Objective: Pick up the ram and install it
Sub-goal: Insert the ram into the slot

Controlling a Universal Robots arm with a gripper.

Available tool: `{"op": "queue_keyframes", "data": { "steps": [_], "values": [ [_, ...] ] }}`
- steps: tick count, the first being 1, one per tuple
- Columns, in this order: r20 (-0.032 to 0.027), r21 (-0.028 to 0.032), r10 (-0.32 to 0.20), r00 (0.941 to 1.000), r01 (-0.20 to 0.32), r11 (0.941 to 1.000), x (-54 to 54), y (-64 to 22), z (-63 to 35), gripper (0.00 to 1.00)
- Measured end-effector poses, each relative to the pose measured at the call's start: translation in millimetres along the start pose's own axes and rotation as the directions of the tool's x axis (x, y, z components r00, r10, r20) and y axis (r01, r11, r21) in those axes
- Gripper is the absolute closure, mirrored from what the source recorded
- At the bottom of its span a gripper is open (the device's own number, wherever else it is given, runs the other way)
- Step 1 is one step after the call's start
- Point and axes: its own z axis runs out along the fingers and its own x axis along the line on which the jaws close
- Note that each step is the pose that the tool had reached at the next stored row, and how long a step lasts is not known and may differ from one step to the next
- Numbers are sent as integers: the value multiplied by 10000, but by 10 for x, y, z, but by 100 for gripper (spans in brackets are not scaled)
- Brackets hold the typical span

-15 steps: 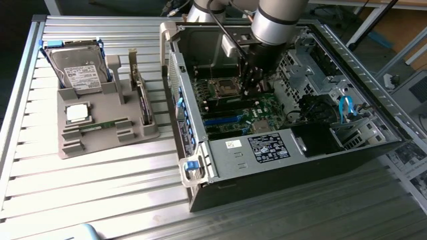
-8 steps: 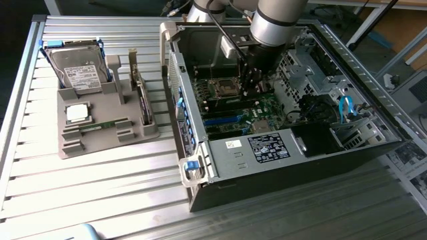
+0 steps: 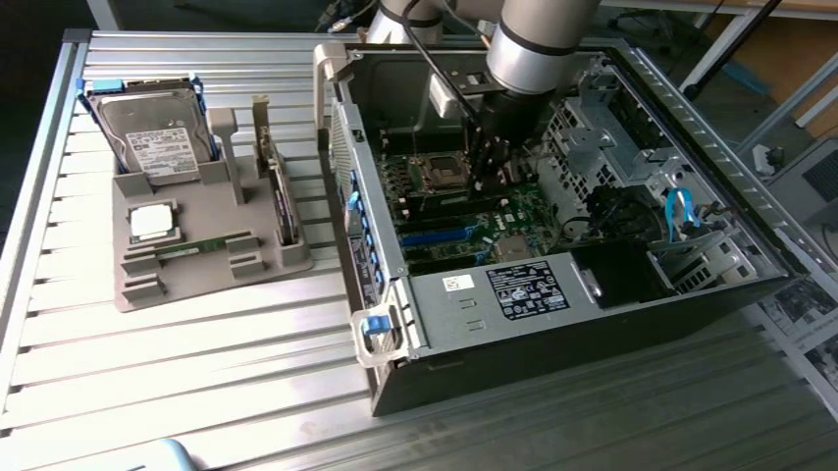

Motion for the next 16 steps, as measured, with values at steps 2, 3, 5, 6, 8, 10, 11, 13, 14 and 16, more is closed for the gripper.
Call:
{"op": "queue_keyframes", "data": {
  "steps": [2,3,5,6,8,10,11,13,14,16],
  "values": [
    [-1,23,0,10000,0,10000,-11,43,18,87],
    [-1,34,0,10000,0,10000,-16,61,25,87],
    [-2,43,0,10000,0,10000,-25,81,35,87],
    [-2,47,1,10000,-1,10000,-29,89,41,87],
    [-2,52,0,10000,0,10000,-36,93,50,87],
    [-2,57,1,10000,-1,10000,-43,92,61,87],
    [0,62,0,10000,0,10000,-46,92,67,87],
    [-6,64,40,10000,-40,10000,-50,92,76,87],
    [-7,63,113,9999,-113,9999,-50,92,79,87],
    [-8,60,265,9996,-265,9996,-51,92,85,87]
  ]
}}
